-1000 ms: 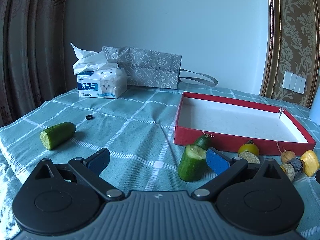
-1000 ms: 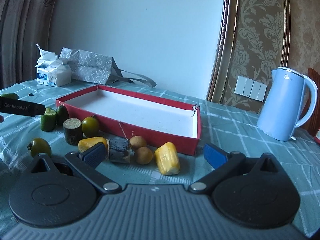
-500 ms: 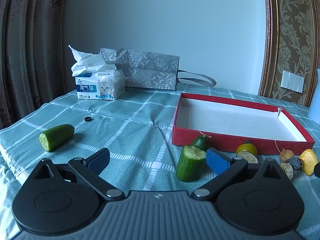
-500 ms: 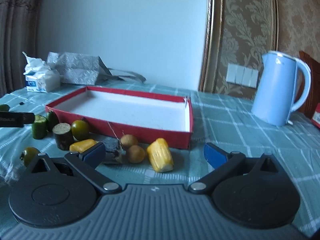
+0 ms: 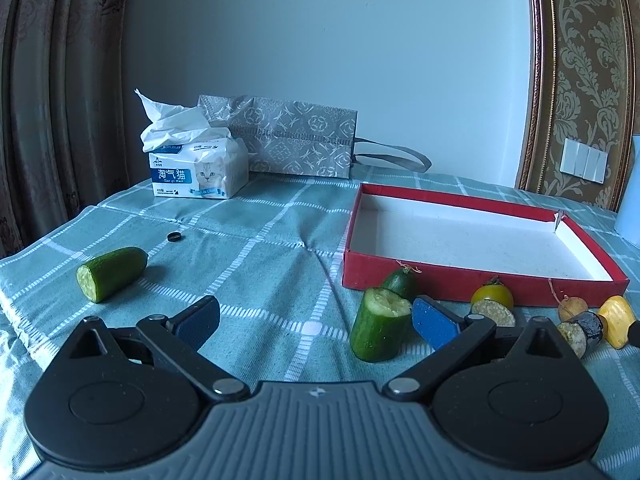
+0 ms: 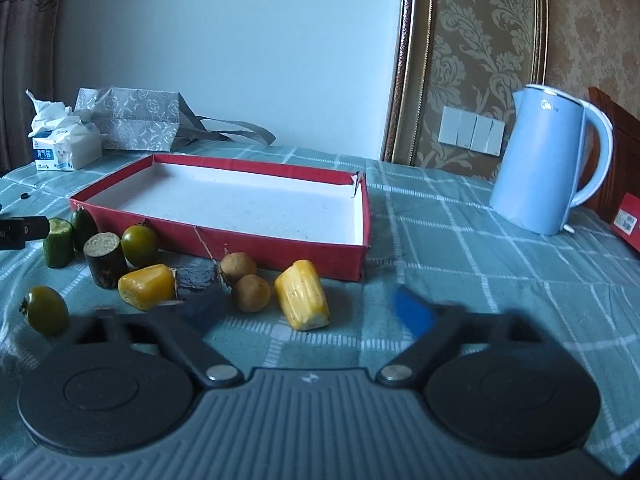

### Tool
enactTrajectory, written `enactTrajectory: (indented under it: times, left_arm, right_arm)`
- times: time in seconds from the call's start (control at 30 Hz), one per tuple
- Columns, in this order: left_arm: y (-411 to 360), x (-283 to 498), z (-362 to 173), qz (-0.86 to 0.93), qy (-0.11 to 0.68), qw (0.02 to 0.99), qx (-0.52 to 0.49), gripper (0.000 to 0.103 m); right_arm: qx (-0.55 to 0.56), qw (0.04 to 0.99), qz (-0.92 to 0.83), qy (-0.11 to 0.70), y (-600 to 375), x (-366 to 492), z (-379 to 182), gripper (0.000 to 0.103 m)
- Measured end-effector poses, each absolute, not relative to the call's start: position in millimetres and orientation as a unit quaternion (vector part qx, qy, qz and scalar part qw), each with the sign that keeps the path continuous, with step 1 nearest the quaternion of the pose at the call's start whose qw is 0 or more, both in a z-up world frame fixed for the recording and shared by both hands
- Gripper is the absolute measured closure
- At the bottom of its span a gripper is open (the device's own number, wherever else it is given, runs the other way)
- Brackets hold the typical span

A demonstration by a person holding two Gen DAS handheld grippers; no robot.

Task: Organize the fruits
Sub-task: 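Move the right tool to the yellow jackfruit chunk and close on it, then lift the yellow jackfruit chunk with the right tool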

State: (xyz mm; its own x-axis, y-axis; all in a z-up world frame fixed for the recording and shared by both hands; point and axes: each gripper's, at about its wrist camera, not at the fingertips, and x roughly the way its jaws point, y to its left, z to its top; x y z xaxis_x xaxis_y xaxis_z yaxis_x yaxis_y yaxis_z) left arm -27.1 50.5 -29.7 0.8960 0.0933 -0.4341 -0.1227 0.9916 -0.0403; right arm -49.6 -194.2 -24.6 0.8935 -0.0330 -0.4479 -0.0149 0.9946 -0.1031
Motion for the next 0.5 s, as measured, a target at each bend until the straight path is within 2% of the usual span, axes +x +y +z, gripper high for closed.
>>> enactTrajectory:
  times: [0.03,0.07,0.1,0.5]
  left_arm:
    - [50.3,-27.3,-29.9,0.055,0.221,0.973,-0.033,0.000]
    - [50.3,-27.3,-29.9,0.055,0.221,0.973,-0.033,0.000]
    - [50.4,-27.1,-30.0,0.055,0.221,0.973,-0.032,0.000]
    - [49.4,-27.4,-30.9,0.049,0.225,0.973,-0.032,0.000]
  right_arm:
    - [-0.049,0.970,0.001,0.237,-196.7,-48.8,-24.6,0.051]
    - [-0.043,0.968,0.007,0.247,-200.0,-47.0,-25.8,0.063]
    - [-0.038,0.966,0.010,0.256,-203.1,-45.1,-27.5,0.067]
    - [-0.048,0.957,0.045,0.283,-222.2,-21.3,-33.3,0.068]
